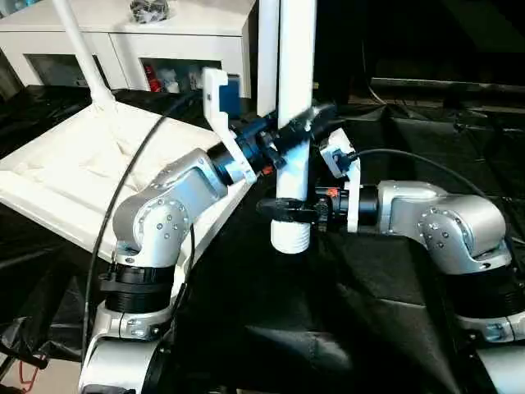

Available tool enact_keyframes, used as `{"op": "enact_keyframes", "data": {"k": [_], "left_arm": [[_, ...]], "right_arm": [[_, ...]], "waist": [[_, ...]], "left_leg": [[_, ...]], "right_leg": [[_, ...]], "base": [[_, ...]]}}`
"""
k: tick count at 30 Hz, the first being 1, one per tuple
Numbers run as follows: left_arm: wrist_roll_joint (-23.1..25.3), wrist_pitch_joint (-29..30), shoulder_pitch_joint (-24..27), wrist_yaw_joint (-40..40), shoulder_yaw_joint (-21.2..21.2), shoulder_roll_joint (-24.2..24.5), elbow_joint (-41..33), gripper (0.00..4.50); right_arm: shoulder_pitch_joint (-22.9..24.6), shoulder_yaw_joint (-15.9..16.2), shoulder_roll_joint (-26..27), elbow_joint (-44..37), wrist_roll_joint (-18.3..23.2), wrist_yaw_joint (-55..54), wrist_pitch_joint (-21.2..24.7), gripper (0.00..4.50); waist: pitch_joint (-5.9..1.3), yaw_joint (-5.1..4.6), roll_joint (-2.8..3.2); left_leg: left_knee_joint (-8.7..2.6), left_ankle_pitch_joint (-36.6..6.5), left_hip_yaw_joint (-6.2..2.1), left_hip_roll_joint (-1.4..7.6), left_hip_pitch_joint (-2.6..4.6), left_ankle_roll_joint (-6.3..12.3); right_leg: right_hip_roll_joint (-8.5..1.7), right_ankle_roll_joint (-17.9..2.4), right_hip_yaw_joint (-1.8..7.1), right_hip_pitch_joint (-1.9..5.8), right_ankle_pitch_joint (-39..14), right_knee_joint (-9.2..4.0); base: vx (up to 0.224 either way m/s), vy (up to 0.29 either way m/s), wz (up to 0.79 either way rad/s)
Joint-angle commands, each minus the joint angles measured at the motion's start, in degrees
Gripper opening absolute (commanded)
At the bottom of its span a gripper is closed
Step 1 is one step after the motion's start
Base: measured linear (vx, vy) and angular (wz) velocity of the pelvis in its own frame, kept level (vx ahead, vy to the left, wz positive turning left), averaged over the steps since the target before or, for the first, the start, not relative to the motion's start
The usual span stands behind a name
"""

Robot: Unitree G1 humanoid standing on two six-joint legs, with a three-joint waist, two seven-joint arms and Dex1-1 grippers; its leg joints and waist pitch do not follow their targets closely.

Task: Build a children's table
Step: Pick table leg

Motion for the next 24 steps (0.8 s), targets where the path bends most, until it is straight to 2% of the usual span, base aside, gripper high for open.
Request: {"op": "enact_keyframes", "data": {"k": [1,2,4,5,6,7,8,9,10,12,13,14,15,16,17,18,19,20,21,22,23,24], "left_arm": [[2.0,-5.4,0.2,3.1,1.8,-1.8,-0.2,3.0],[1.0,-6.4,0.0,5.0,3.5,-3.4,-0.2,3.0],[-1.3,-6.6,-0.2,7.8,6.2,-5.6,-0.3,3.0],[-1.3,-7.9,-0.3,9.8,7.4,-6.6,-0.2,3.0],[-1.0,-9.0,-0.3,11.0,8.1,-7.2,-0.2,3.0],[-0.7,-11.1,-0.3,13.0,9.7,-7.7,-0.2,3.0],[-0.3,-12.2,-0.2,13.8,10.3,-7.7,-0.2,3.0],[3.7,-12.5,1.5,15.9,10.1,-5.1,-0.1,3.0],[6.0,-12.0,2.4,16.7,9.5,-3.7,0.1,3.0],[14.2,-12.6,6.1,16.8,5.4,1.1,0.0,3.0],[17.3,-13.5,7.6,16.1,3.6,2.8,-0.1,3.0],[20.8,-14.7,9.8,16.0,2.0,4.5,-0.7,3.0],[24.6,-15.4,13.3,16.9,0.6,6.5,-1.5,3.0],[27.0,-14.9,16.1,18.5,0.0,7.6,-2.4,3.0],[28.1,-14.3,19.3,20.7,0.6,7.9,-3.9,3.0],[28.3,-14.2,21.4,21.6,1.1,7.8,-4.9,3.0],[28.3,-14.2,22.5,21.8,1.4,7.6,-5.5,3.0],[29.2,-16.3,25.6,23.5,1.7,7.1,-6.2,3.0],[30.1,-17.9,27.0,24.7,2.1,6.6,-6.2,3.0],[31.0,-19.1,28.0,25.7,2.4,6.1,-6.0,3.0],[32.6,-21.0,29.4,27.5,2.7,5.6,-5.7,3.0],[33.0,-21.5,29.9,28.2,2.9,5.1,-5.7,3.0]], "right_arm": [[0.4,-1.8,1.0,-0.8,0.0,-1.8,-1.2,1.93],[0.8,-2.7,1.9,-0.9,0.0,-3.0,-2.2,1.93],[1.4,-4.1,3.3,-0.9,0.0,-4.9,-3.6,1.93],[1.8,-4.8,4.1,-1.1,-0.4,-6.3,-5.1,1.93],[2.1,-5.3,4.7,-1.2,-0.7,-7.2,-6.1,1.93],[2.9,-6.2,5.9,-1.5,-2.0,-9.8,-8.6,1.91],[3.3,-6.6,6.4,-1.7,-3.0,-11.3,-10.3,1.91],[4.6,-6.9,7.3,-2.3,-6.6,-16.0,-14.0,1.91],[5.1,-6.8,7.3,-2.6,-8.0,-17.5,-14.9,1.91],[7.2,-6.4,7.3,-3.7,-12.1,-21.1,-19.1,1.91],[8.0,-6.5,7.7,-4.1,-13.6,-22.7,-20.8,1.91],[9.3,-6.8,7.9,-4.9,-14.9,-24.8,-21.1,1.91],[11.8,-6.8,7.9,-6.3,-16.9,-27.4,-21.5,1.91],[14.1,-6.7,7.7,-7.3,-18.7,-29.7,-21.7,1.91],[17.1,-7.2,7.8,-8.1,-20.3,-32.7,-21.5,1.91],[19.2,-8.1,8.2,-8.7,-20.3,-33.8,-21.3,1.91],[20.5,-8.5,8.5,-9.4,-20.4,-34.1,-21.7,1.91],[23.9,-8.9,8.9,-11.3,-21.9,-35.4,-24.5,1.91],[25.3,-8.7,8.7,-12.1,-23.3,-36.2,-26.1,1.91],[26.2,-9.1,9.2,-12.3,-23.9,-36.8,-28.2,1.91],[27.5,-9.6,9.8,-12.8,-25.2,-38.2,-30.5,1.91],[28.1,-10.2,10.2,-13.0,-25.2,-38.6,-31.6,1.91]], "waist": [[-4.58,0.11,0.29],[-4.58,-0.07,-0.01],[-4.59,-0.04,0.0],[-4.61,0.01,0.25],[-4.67,-0.05,0.02],[-4.67,0.0,0.43],[-4.52,-0.17,0.46],[-4.58,-0.28,0.26],[-4.58,-0.28,0.93],[-4.66,-0.71,0.94],[-4.63,-0.98,0.96],[-4.69,-1.13,1.41],[-4.73,-1.04,1.53],[-4.51,-1.31,2.04],[-4.59,-1.62,2.19],[-4.58,-1.81,2.65],[-4.61,-1.98,2.39],[-4.68,-1.95,2.34],[-4.61,-1.86,2.93],[-4.21,-2.14,2.39],[-4.14,-2.32,2.43],[-3.92,-2.59,0.87]], "left_leg": [[-3.73,-5.1,-1.89,3.42,0.79,0.28],[-3.75,-5.3,-1.84,3.42,0.73,0.12],[-3.73,-5.6,-1.78,3.4,0.72,0.03],[-3.72,-5.8,-1.83,3.45,0.76,-0.08],[-3.75,-6.0,-1.88,3.33,0.78,0.04],[-3.73,-5.8,-1.95,3.32,0.75,0.12],[-3.8,-6.2,-1.89,3.34,0.7,-0.13],[-3.81,-6.4,-1.91,3.15,0.68,-0.16],[-3.9,-6.4,-2.03,3.3,0.85,-0.5],[-4.05,-6.0,-2.12,3.14,0.91,-0.59],[-4.01,-6.2,-1.96,3.0,0.85,-0.51],[-3.99,-6.6,-1.95,2.91,0.87,-0.75],[-4.15,-6.5,-2.16,3.15,0.93,-0.74],[-4.37,-7.3,-2.19,3.3,0.95,-0.98],[-4.4,-7.9,-2.23,3.39,1.02,-1.34],[-4.51,-8.6,-2.27,3.4,1.03,-1.56],[-4.49,-9.0,-2.16,3.32,0.95,-1.43],[-4.46,-9.9,-2.14,3.13,1.01,-1.15],[-4.45,-10.5,-2.2,3.17,0.93,-1.02],[-4.61,-12.0,-2.12,3.08,0.69,-0.67],[-4.61,-13.2,-2.13,2.98,0.74,-0.28],[-4.75,-13.5,-1.95,2.87,0.61,0.31]], "right_leg": [[-5.22,-10.7,3.22,3.48,-7.0,-4.41],[-5.23,-10.9,3.24,3.61,-6.5,-4.41],[-5.31,-11.3,3.24,3.55,-6.4,-4.43],[-5.32,-11.4,3.2,3.48,-6.4,-4.52],[-5.14,-11.1,3.14,3.59,-6.5,-4.42],[-5.17,-11.0,3.13,3.56,-6.5,-4.35],[-5.16,-10.3,3.12,3.31,-7.2,-4.73],[-5.08,-10.1,3.03,3.55,-7.6,-4.65],[-4.93,-8.8,3.05,3.15,-8.0,-4.69],[-4.8,-5.8,2.98,3.07,-9.1,-4.66],[-4.72,-5.6,3.02,3.09,-9.8,-4.76],[-4.78,-5.4,3.02,3.11,-11.3,-4.83],[-4.88,-5.2,3.0,2.99,-11.6,-5.02],[-4.6,-4.8,2.99,2.75,-11.4,-5.01],[-4.51,-5.1,2.97,2.73,-10.4,-4.83],[-4.64,-5.9,2.95,2.79,-9.5,-4.82],[-4.59,-6.0,2.99,2.87,-9.3,-5.02],[-4.67,-6.7,3.03,2.82,-9.9,-5.09],[-4.73,-6.7,3.0,2.74,-10.6,-5.19],[-4.71,-6.2,2.95,2.79,-13.0,-5.71],[-4.79,-5.6,2.95,2.69,-16.0,-5.88],[-4.71,-4.4,2.93,2.69,-19.3,-6.48]], "base": [[0.0,0.0,0.0],[0.0,0.0,0.0],[0.0,0.0,0.0],[0.0,0.0,0.0],[0.0,0.0,0.0],[0.0,0.0,0.0],[0.0,0.0,0.0],[0.0,0.0,0.0],[0.0,0.0,0.0],[0.0,0.0,0.0],[0.0,0.0,0.0],[0.0,0.0,0.0],[0.0,0.0,0.0],[0.0,0.0,0.0],[0.0,0.0,0.0],[0.0,0.0,0.0],[0.0,0.0,0.0],[0.0,0.0,0.0],[0.0,0.0,0.0],[0.0,0.0,0.0],[0.0,0.0,0.0],[0.0,0.0,0.0]]}}
